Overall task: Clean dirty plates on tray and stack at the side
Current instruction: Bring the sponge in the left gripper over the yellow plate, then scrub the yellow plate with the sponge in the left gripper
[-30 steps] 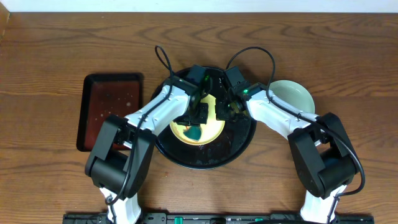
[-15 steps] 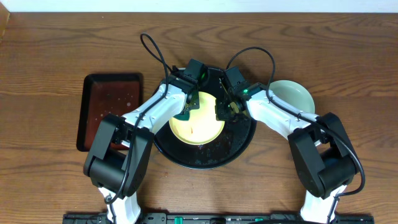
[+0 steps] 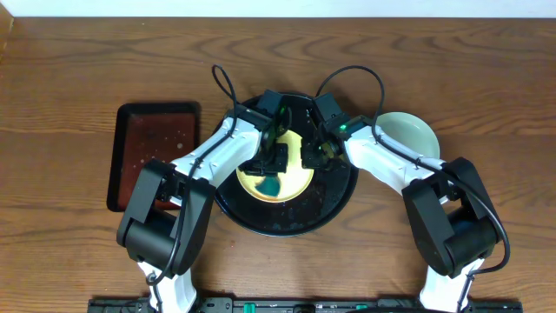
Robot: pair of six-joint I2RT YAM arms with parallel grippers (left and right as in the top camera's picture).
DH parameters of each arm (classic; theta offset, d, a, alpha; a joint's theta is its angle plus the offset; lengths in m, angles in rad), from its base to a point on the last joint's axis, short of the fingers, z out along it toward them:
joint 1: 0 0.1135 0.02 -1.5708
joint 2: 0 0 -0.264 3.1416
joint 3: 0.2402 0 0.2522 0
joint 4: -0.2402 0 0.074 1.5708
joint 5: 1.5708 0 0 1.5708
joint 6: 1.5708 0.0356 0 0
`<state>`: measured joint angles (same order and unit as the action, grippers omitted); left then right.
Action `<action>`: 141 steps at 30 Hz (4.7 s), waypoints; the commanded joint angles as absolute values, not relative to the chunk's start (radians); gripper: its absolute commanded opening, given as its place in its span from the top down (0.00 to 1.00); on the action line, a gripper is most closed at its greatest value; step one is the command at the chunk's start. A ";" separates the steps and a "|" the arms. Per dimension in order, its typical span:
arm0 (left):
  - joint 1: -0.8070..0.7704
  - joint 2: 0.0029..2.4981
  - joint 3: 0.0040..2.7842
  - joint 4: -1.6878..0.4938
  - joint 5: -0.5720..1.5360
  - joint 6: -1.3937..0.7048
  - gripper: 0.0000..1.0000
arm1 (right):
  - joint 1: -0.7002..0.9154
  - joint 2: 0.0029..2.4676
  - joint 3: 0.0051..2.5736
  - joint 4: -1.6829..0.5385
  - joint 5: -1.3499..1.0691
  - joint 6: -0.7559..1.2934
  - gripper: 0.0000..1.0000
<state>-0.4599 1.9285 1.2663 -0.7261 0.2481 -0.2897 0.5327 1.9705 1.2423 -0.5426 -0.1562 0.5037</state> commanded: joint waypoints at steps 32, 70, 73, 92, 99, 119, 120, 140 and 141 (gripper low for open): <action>-0.482 1.942 1.262 -0.686 0.234 -0.120 0.92 | 0.532 1.983 1.246 -0.566 -0.136 0.500 0.99; -0.477 1.906 1.262 -0.648 0.023 -0.256 0.92 | 0.532 1.983 1.246 -0.566 -0.135 0.500 0.99; -0.477 1.901 1.262 -0.655 0.099 -0.193 0.92 | 0.532 1.983 1.246 -0.564 -0.135 0.500 0.99; -0.477 1.974 1.262 -0.519 -0.290 -0.381 0.93 | 0.532 1.983 1.246 -0.566 -0.135 0.500 0.99; -0.477 1.974 1.262 -0.628 0.140 -0.277 0.93 | 0.532 1.983 1.246 -0.564 -0.135 0.500 0.99; -0.436 1.974 1.262 -0.715 -0.222 -0.527 0.92 | 0.532 1.983 1.246 -0.566 -0.135 0.500 0.99; -0.438 1.974 1.262 -0.732 -0.184 -0.511 0.93 | 0.532 1.983 1.246 -0.566 -0.135 0.500 0.99; -0.443 1.974 1.262 -0.599 0.359 -0.125 0.92 | 0.532 1.983 1.246 -0.569 -0.136 0.500 0.99; -0.443 1.974 1.262 -0.573 0.313 -0.128 0.92 | 0.532 1.983 1.246 -0.569 -0.136 0.500 0.99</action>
